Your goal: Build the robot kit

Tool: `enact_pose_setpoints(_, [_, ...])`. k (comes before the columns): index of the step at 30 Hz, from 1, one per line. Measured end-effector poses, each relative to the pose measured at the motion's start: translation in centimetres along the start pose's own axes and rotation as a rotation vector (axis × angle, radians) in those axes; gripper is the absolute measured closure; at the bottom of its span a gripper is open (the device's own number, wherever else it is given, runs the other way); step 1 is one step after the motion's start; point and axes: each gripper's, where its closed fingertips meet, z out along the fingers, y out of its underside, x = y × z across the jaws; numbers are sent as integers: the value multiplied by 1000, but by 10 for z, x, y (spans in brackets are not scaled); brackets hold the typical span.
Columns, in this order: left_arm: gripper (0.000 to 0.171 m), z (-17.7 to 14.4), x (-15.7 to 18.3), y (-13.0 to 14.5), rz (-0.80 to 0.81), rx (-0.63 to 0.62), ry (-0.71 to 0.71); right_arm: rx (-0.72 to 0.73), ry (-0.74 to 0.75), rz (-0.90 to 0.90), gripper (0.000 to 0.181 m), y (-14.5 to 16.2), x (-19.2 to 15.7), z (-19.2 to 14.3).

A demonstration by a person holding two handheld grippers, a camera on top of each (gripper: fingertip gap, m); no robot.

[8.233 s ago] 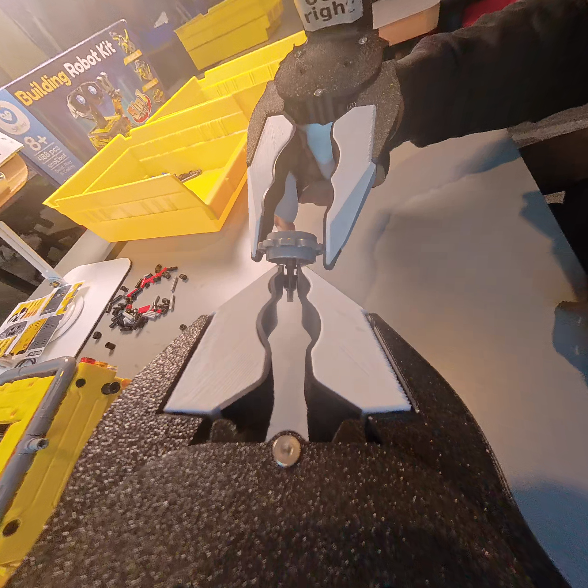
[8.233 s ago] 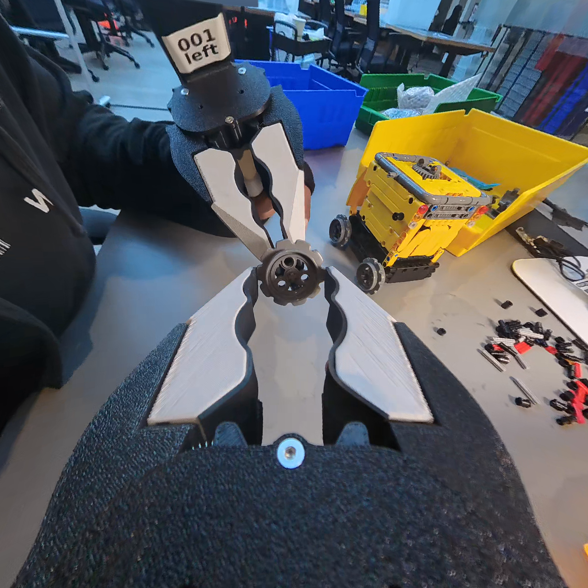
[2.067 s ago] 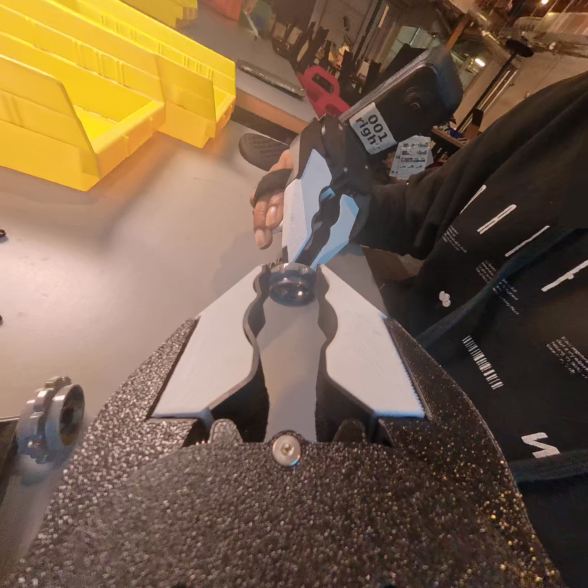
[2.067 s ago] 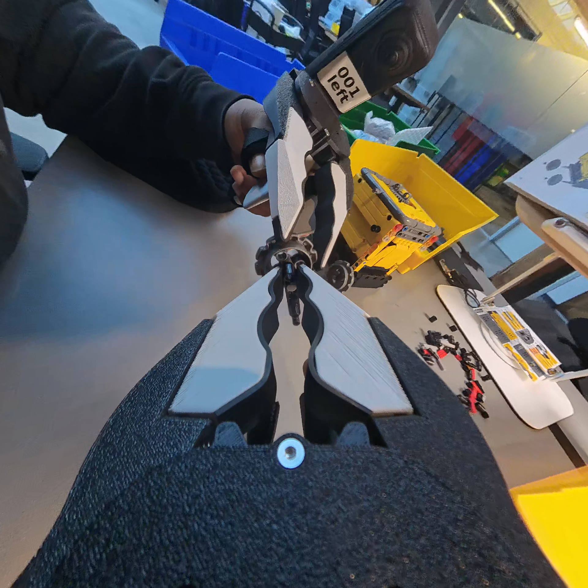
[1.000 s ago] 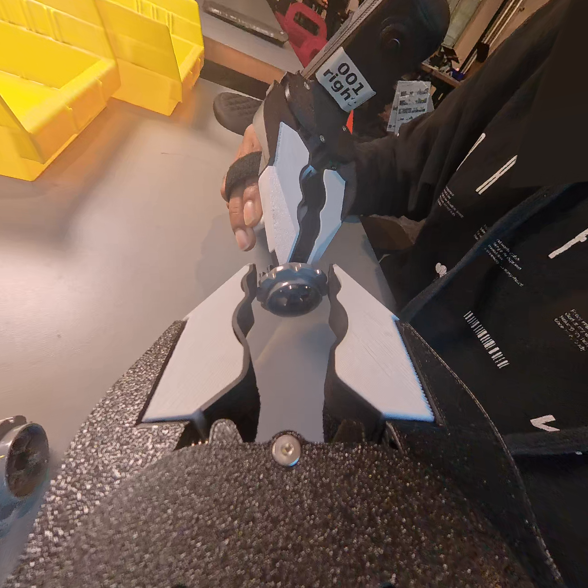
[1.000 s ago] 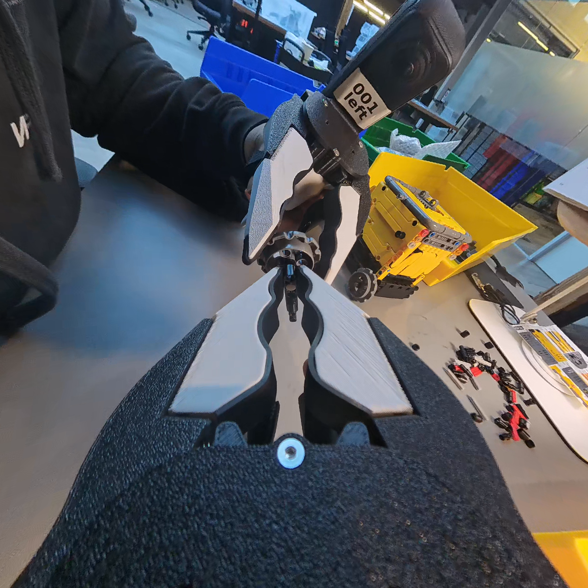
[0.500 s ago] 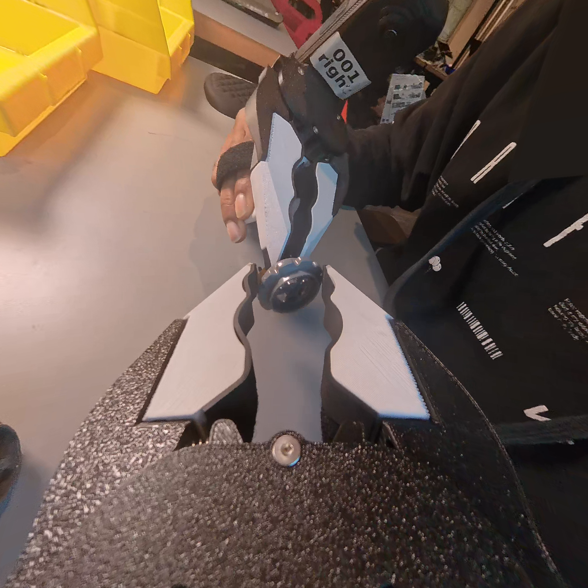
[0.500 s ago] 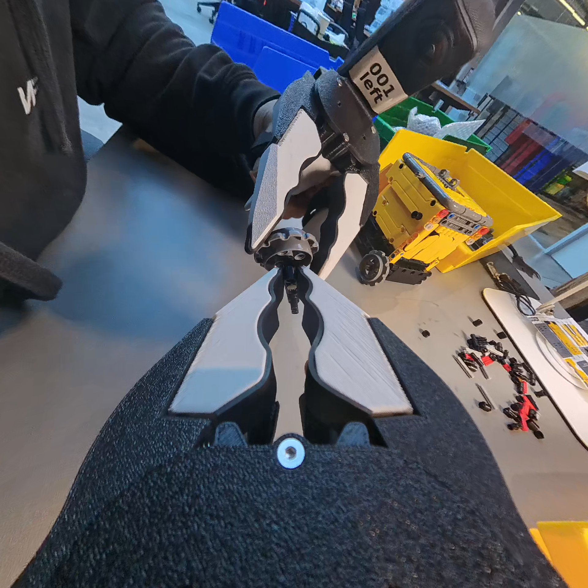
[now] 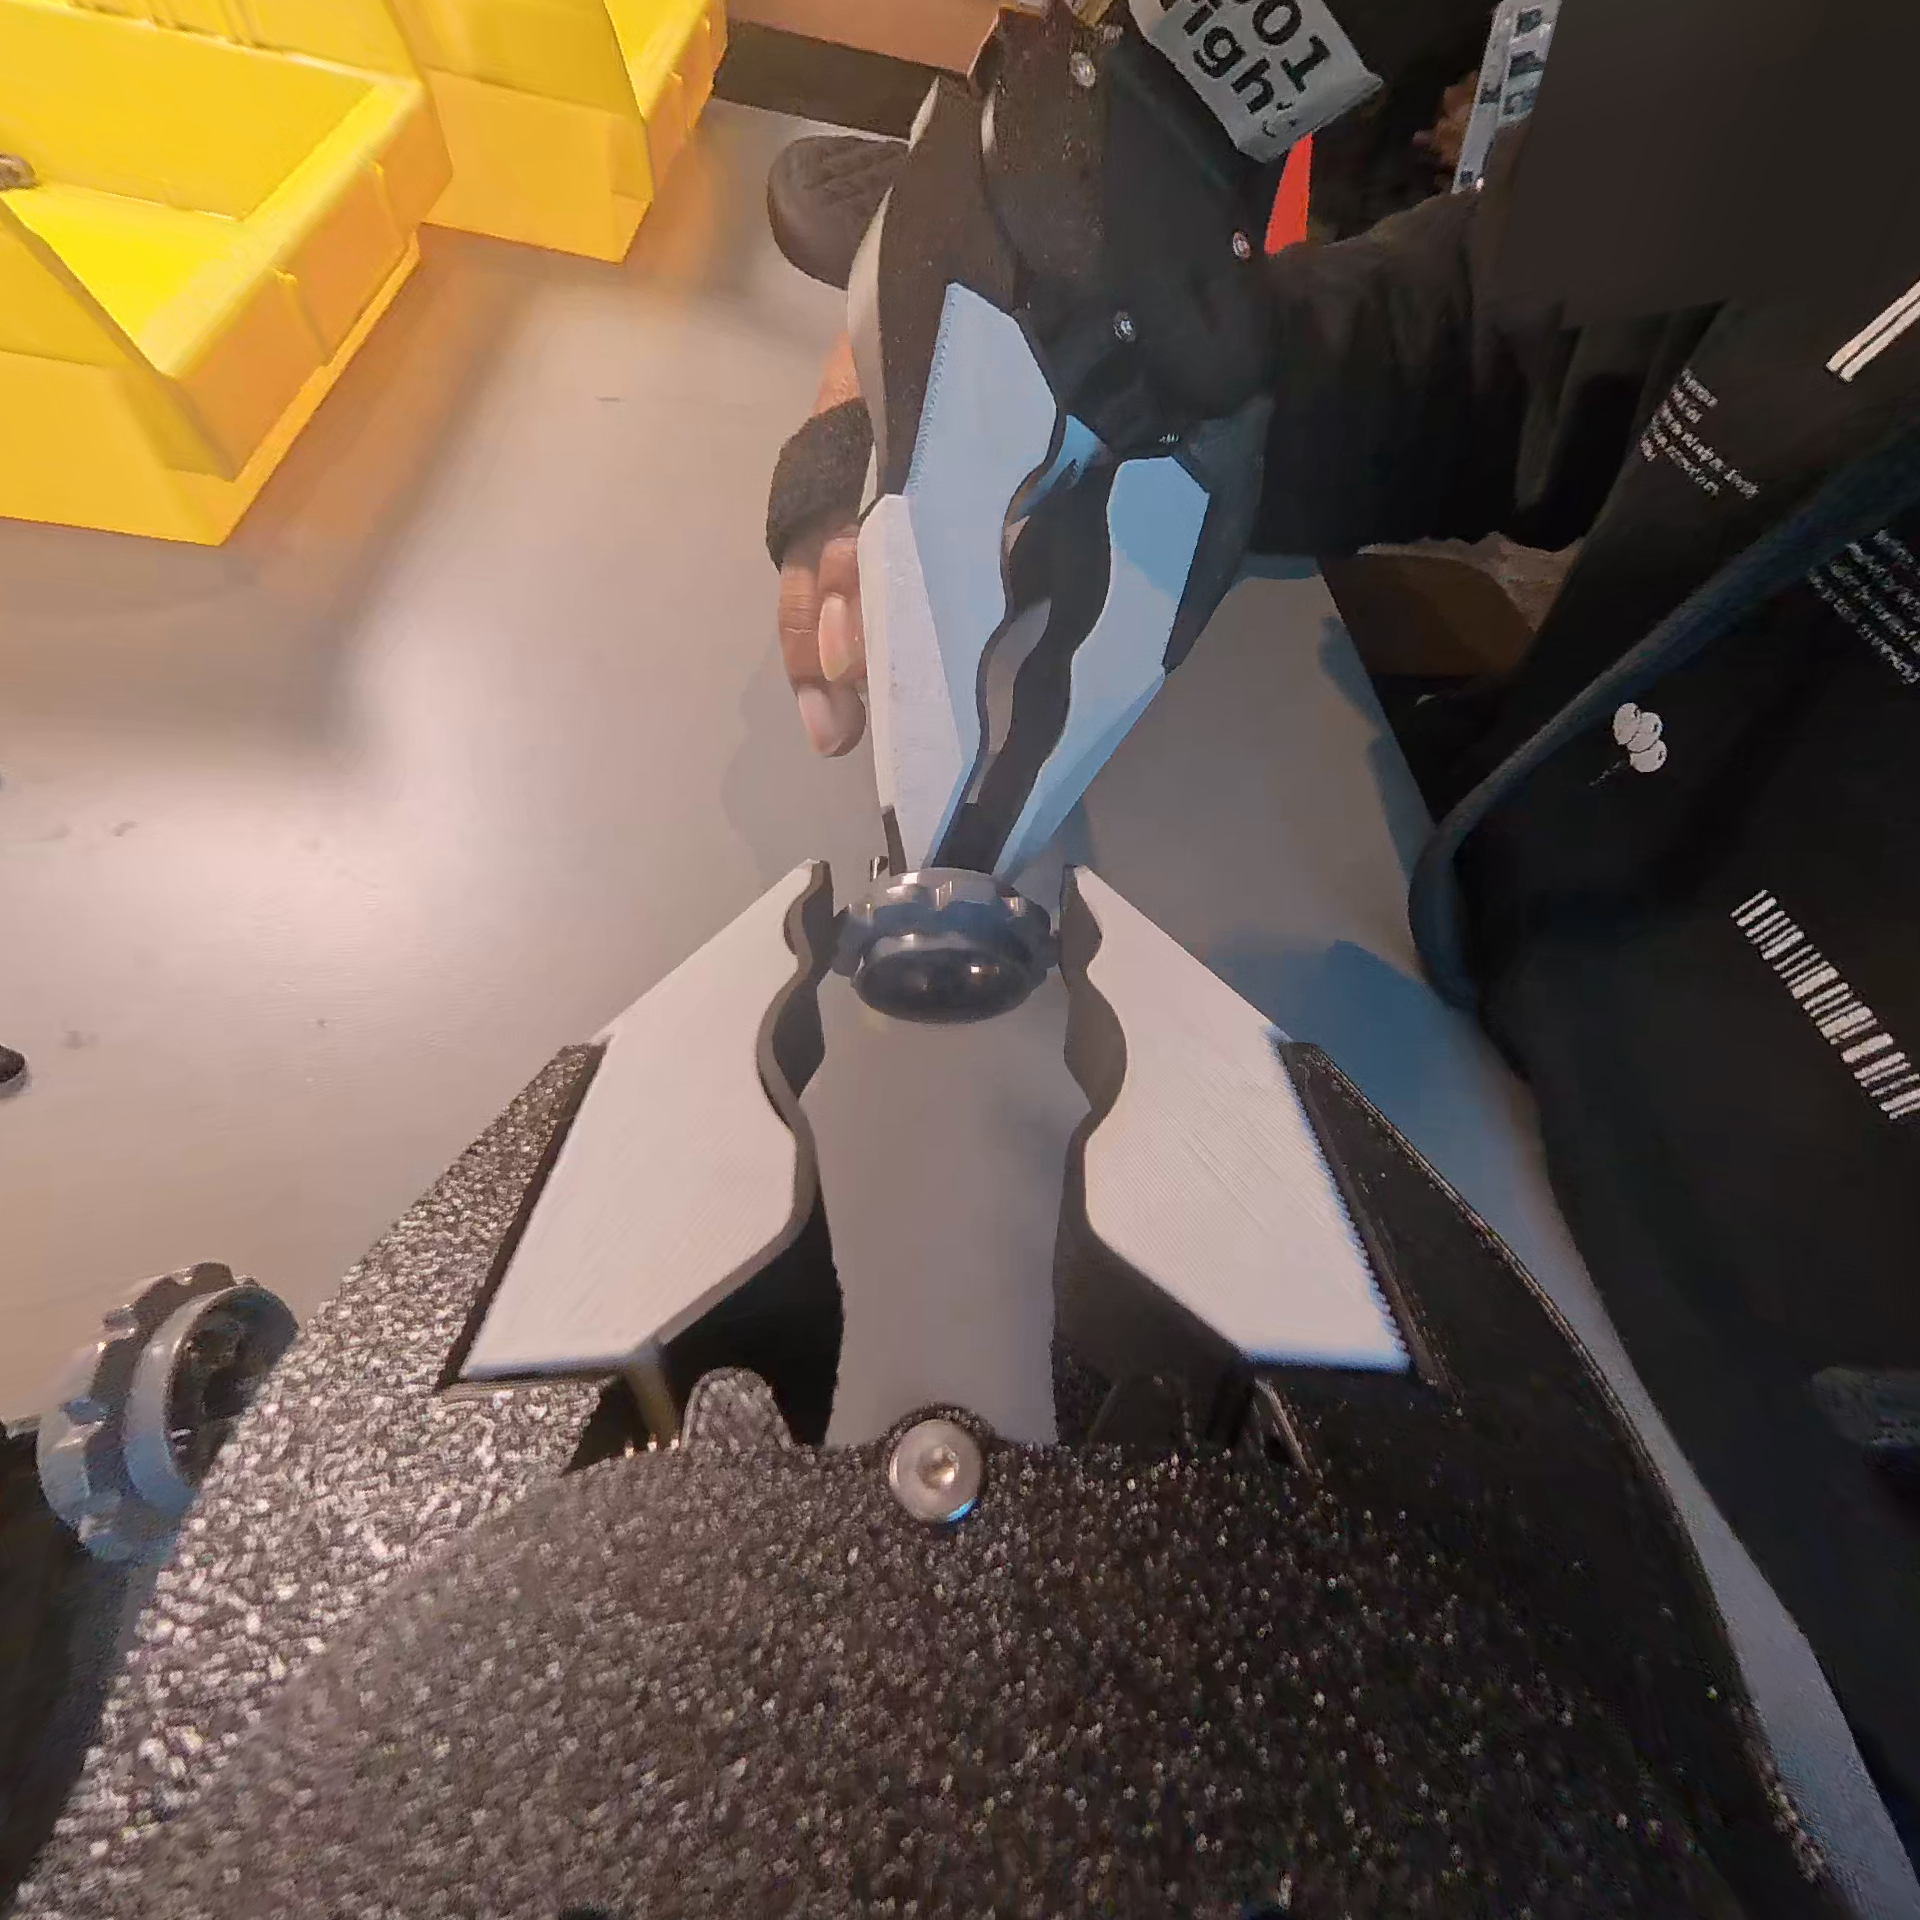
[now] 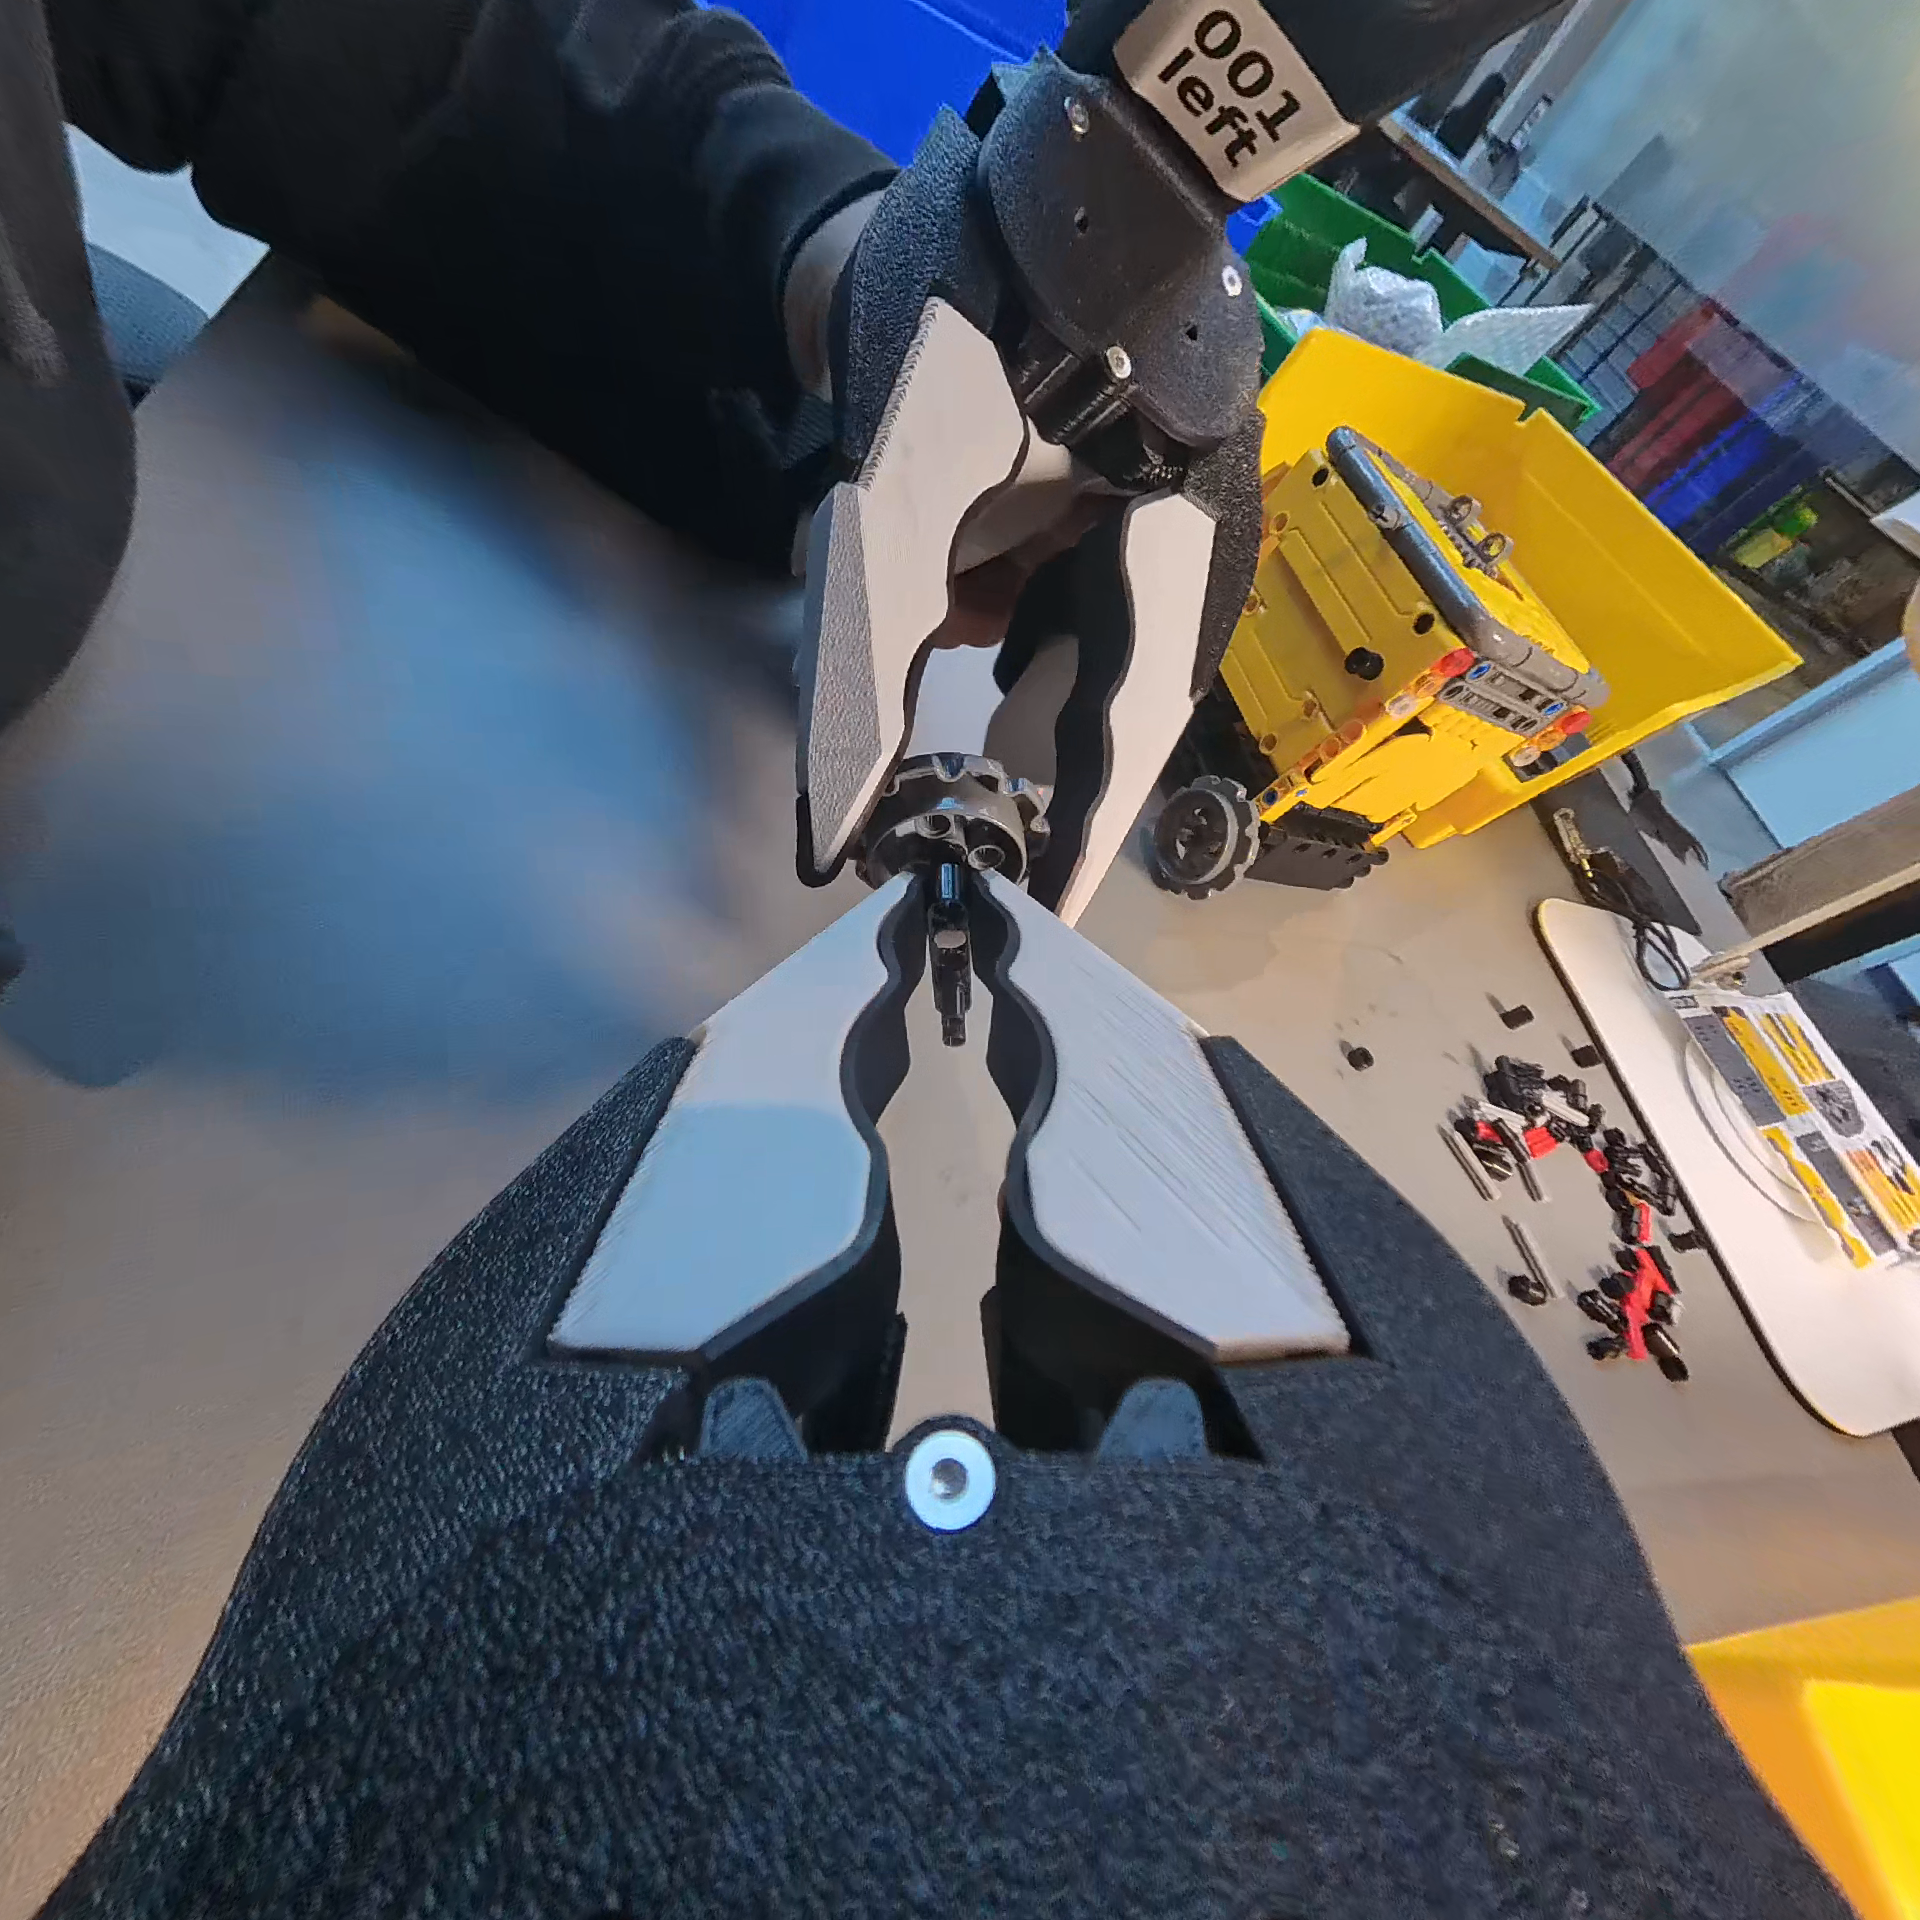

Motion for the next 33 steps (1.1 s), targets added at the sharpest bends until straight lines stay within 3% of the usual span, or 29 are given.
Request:
enact_pose_setpoints(13, [130, 3, 6, 0, -1, 20, 50, -40, -64, -109, 173, 1, -8, 0])
enact_pose_setpoints(16, [130, 2, 2, 0, 44, 16, -8, -44, -47, -80, 175, 0, -2, -1])
enact_pose_setpoints(18, [119, 5, -3, 2, 96, -19, -74, -44, -34, -59, 175, -2, 1, -1])
enact_pose_setpoints(26, [130, 8, -11, 11, 205, -145, -173, -110, -45, -51, 175, 4, 2, 5])
enact_pose_setpoints(33, [131, 1, -2, -5, 167, -46, -110, 15, -92, 23, 175, -11, 4, -2])
